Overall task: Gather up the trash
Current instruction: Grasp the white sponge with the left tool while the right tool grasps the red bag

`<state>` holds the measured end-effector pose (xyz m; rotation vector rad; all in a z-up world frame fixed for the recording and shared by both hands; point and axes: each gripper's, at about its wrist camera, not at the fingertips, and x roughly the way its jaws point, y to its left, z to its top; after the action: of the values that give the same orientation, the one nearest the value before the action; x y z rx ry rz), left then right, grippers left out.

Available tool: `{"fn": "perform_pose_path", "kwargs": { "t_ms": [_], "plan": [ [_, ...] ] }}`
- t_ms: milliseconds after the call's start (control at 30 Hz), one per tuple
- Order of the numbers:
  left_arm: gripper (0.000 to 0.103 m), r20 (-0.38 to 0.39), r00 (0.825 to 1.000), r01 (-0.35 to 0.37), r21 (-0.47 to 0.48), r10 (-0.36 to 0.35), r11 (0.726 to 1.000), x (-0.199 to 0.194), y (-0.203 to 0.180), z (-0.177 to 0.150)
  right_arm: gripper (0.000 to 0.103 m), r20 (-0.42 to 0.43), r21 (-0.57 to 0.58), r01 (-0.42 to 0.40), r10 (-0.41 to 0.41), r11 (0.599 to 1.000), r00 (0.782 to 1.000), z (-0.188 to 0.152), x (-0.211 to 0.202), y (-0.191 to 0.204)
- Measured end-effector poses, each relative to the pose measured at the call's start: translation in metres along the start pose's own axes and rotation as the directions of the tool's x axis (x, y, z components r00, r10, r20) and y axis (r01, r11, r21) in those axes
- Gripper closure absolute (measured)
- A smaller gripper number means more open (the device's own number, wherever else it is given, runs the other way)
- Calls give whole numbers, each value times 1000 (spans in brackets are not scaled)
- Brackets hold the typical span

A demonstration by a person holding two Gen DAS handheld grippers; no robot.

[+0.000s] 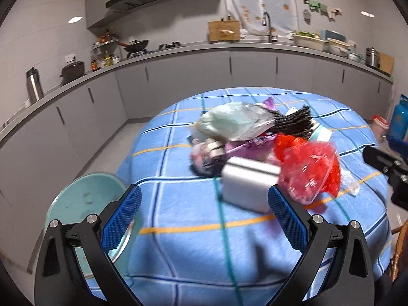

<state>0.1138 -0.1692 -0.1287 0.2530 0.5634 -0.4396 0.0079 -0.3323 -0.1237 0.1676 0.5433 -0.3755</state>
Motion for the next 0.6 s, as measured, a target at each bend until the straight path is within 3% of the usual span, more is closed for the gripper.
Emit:
{"fn": "perform_pose_path", "kwargs": {
  "t_ms": [333, 400, 467, 600],
  "plan": [
    [7, -42, 995, 88, 41, -87, 995, 38, -21, 6, 16, -7, 25, 3, -2, 1000, 1000, -1, 3, -12],
    [20, -40, 994, 108, 47, -106, 993, 41, -22, 8, 16, -9, 27, 6, -5, 1000, 1000, -1, 4, -14],
    [47, -59, 987, 149, 38, -147, 988, 46, -22, 8, 16, -8, 33, 9, -8, 999, 1000, -1, 3, -17],
    [54, -59, 981, 186, 31, -184, 982, 44, -20, 10, 16, -3, 33, 10, -10, 999, 1000, 0, 3, -15]
  ]
}}
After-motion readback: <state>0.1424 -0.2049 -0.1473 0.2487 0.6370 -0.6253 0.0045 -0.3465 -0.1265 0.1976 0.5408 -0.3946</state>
